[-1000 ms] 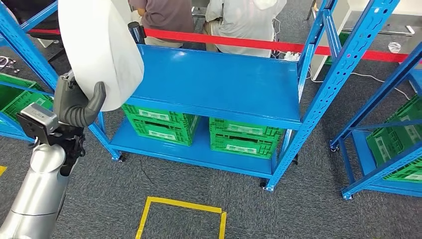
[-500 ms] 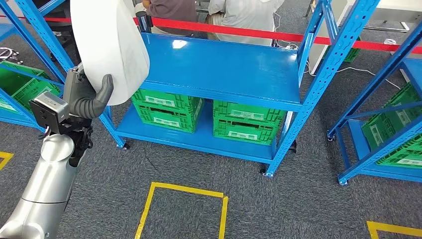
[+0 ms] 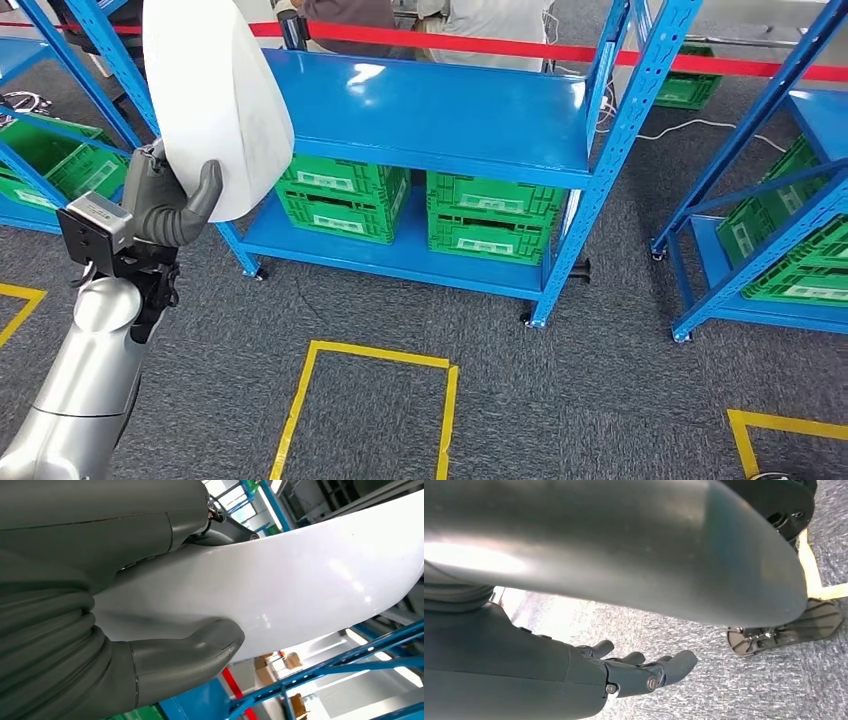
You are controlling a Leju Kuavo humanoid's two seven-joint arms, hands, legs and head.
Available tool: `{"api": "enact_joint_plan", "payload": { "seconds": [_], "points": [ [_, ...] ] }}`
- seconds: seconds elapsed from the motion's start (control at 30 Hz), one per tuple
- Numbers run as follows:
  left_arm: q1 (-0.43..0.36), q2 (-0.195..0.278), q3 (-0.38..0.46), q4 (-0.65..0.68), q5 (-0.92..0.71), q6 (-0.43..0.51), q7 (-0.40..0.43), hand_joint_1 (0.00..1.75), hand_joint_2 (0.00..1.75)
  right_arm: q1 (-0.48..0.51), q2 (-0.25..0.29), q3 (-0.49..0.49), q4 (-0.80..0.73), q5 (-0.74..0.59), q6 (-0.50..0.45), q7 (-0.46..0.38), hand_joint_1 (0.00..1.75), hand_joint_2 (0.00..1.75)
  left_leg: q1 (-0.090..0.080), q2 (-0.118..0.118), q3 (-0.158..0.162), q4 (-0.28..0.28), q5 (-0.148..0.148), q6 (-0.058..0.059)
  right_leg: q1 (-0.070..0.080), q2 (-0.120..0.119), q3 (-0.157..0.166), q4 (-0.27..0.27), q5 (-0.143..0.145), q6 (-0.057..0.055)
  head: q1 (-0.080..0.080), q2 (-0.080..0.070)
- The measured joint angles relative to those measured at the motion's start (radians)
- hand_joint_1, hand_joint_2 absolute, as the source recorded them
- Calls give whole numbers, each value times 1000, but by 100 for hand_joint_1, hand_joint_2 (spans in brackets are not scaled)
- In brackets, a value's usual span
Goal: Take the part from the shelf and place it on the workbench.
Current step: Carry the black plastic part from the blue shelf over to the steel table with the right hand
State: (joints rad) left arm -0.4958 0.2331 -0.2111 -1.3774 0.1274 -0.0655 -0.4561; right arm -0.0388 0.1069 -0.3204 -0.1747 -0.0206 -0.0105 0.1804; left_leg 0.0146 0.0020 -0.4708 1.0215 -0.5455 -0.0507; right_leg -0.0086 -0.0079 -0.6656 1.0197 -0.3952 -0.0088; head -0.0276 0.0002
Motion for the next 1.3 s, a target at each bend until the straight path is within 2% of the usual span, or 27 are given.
{"api": "enact_joint_plan", "payload": {
  "seconds": [0.03, 0.1, 0.13, 0.17, 0.23, 0.27, 0.3, 0.33, 0.37, 0.4, 0.43, 0.5, 0.53, 0.6, 0.63, 0.7, 0.77, 0.8, 0.83, 0.87, 0.93, 1.0, 1.03, 1.1, 1.17, 1.23, 1.3],
  "points": [
    [0, 0, 0, 0, 0, 0, 0, 175, 175, 0, 0, 0, 0, 0, 0, 0, 0, 0, -4, -1, 14, -29, -12, 9, 0, 0, -3, -1, 10, 7, 0, 0],
    [0, 0, 0, 2, 0, 0, 0, 175, 175, 3, 0, 0, 1, 0, 1, -1, 0, 0, -6, 2, -4, -30, 0, 33, -2, 1, -10, -3, 20, 20, 1, 0],
    [0, -1, -1, 2, 0, 0, 0, 175, 175, 4, 0, 0, 1, 0, 0, -1, 0, 0, -6, 4, -15, -28, 11, 44, -4, 1, -19, 11, -1, 26, 3, 0],
    [-1, -1, -1, 3, 1, 0, 1, 175, 175, 5, 0, 0, 1, 0, 0, -2, 0, 0, -4, 6, -29, -28, 23, 54, -5, 2, -31, 42, -40, 31, 4, 0],
    [-1, -1, -1, 4, 2, -1, 1, 175, 175, 5, 0, -1, 1, 0, 0, -4, 0, 0, -6, 8, -61, -26, 51, 64, -6, 4, -64, 160, -148, 36, 8, 0],
    [-1, -1, -1, 5, 3, -2, 1, 175, 175, 5, 0, -1, 1, 0, 0, -6, 0, 0, -7, 7, -78, -24, 64, 65, -6, 5, -78, 227, -184, 37, 9, 0],
    [-1, -1, -1, 7, 5, -3, 0, 175, 175, 5, 0, -1, 1, 0, 0, -8, 0, 0, -9, 7, -98, -20, 78, 66, -5, 5, -82, 279, -195, 37, 10, 0],
    [-1, -1, -1, 9, 6, -5, -1, 175, 175, 4, 0, -1, 1, 0, 0, -10, 0, 0, -11, 8, -118, -16, 90, 65, -5, 6, -72, 302, -182, 35, 10, 0],
    [-1, -1, -1, 10, 8, -7, -2, 175, 175, 4, 0, -1, 1, 0, -1, -12, 0, 0, -13, 8, -137, -11, 100, 64, -3, 6, -45, 290, -155, 31, 10, 0],
    [-1, -1, -1, 11, 9, -8, -3, 175, 175, 4, 0, -1, 1, 0, -1, -13, 0, 0, -15, 8, -155, -7, 110, 63, 0, 6, 2, 243, -130, 23, 10, 0],
    [-1, -1, -1, 12, 8, -7, -5, 175, 175, 3, -2, -1, 1, -1, -1, -15, 0, 0, -16, 8, -168, -3, 118, 60, 5, 6, 63, 171, -126, 13, 10, 0],
    [-1, -2, 0, 12, 0, 7, -12, 175, 175, 1, -3, -2, 0, -3, -1, -16, 0, 0, -17, 10, -182, 3, 133, 52, 14, 4, 164, 31, -157, -1, 10, 0],
    [-1, -3, 0, 12, -6, 17, -16, 175, 175, 0, -4, -2, 0, -3, -1, -16, 0, 0, -16, 12, -183, 3, 140, 46, 17, 2, 188, -7, -174, -6, 10, 0],
    [-2, -7, 0, 11, -15, 35, -16, 175, 175, 1, -3, -5, 0, -4, -1, -16, 0, 0, -13, 13, -183, -3, 154, 33, 17, 1, 184, -25, -163, -13, 12, 0],
    [-3, -9, 0, 10, -19, 43, -14, 175, 175, 1, -2, -6, 0, -4, -2, -17, 0, 0, -12, 11, -190, 1, 148, 27, 14, 0, 177, -29, -152, -20, 11, 0],
    [-4, -11, 0, 8, -24, 53, -9, 175, 175, 1, -1, -8, 0, -3, -3, -18, 0, 0, -10, 5, -215, 61, 85, 16, 8, -2, 159, -34, -130, -30, 8, 0],
    [-2, -14, 0, 7, -28, 59, -4, 175, 175, 3, -1, -8, 0, 0, -3, -20, 0, 0, -6, 3, -251, 186, 1, 5, 7, -3, 138, -33, -113, -32, 5, 0],
    [0, -16, 0, 6, -30, 61, -3, 175, 175, 4, -1, -8, 0, 3, -2, -22, 0, 0, -4, 3, -261, 239, -19, 1, 7, -5, 128, -32, -106, -31, 5, 0],
    [3, -17, 0, 6, -32, 62, -2, 175, 175, 5, 0, -8, 0, 6, -2, -25, 0, 0, -2, 3, -257, 262, -18, -2, 6, -8, 120, -30, -101, -30, 5, 0],
    [5, -18, 0, 4, -32, 63, -2, 175, 175, 6, 0, -8, 0, 10, -2, -29, 0, 0, -1, 4, -232, 245, -2, -4, 4, -12, 112, -28, -97, -28, 4, 0],
    [7, -18, 3, -1, -33, 64, -2, 175, 175, 7, 0, -8, 0, 17, -2, -34, 0, 0, 0, 26, -138, 111, 35, -6, 2, -22, 105, -20, -93, -22, 4, 0],
    [8, -19, 7, -8, -33, 65, -2, 175, 175, 7, -1, -8, 0, 21, -2, -35, 0, 0, -6, 52, -71, 4, 49, 5, 4, -33, 101, -13, -90, -13, 3, 0],
    [9, -20, 10, -10, -33, 65, -3, 175, 175, 7, -1, -8, 0, 22, -2, -35, 0, 0, -9, 57, -64, -13, 46, 15, 7, -39, 100, -10, -89, -8, 2, 0],
    [13, -20, 15, -13, -34, 65, -3, 175, 175, 6, -1, -7, 0, 23, -2, -35, 0, 0, -11, 41, -73, -13, 52, 35, 9, -54, 100, -9, -87, 2, 3, 0],
    [16, -20, 18, -18, -34, 66, -4, 175, 175, 5, -1, -7, 0, 23, -2, -35, 0, 0, -8, 22, -80, -16, 59, 50, 6, -45, 89, 14, -106, 16, 5, 0],
    [20, -21, 18, -21, -35, 67, -4, 175, 175, 6, -1, -7, 0, 24, -2, -35, 0, 0, -6, 6, -88, -18, 68, 61, 3, -13, 46, 111, -167, 25, 8, 0],
    [28, -21, 19, -21, -35, 68, -5, 175, 175, 7, -1, -7, 0, 24, -2, -35, 0, 0, -8, -14, -98, -16, 74, 66, 4, 1, -16, 247, -228, 27, 9, 0]
  ]
}}
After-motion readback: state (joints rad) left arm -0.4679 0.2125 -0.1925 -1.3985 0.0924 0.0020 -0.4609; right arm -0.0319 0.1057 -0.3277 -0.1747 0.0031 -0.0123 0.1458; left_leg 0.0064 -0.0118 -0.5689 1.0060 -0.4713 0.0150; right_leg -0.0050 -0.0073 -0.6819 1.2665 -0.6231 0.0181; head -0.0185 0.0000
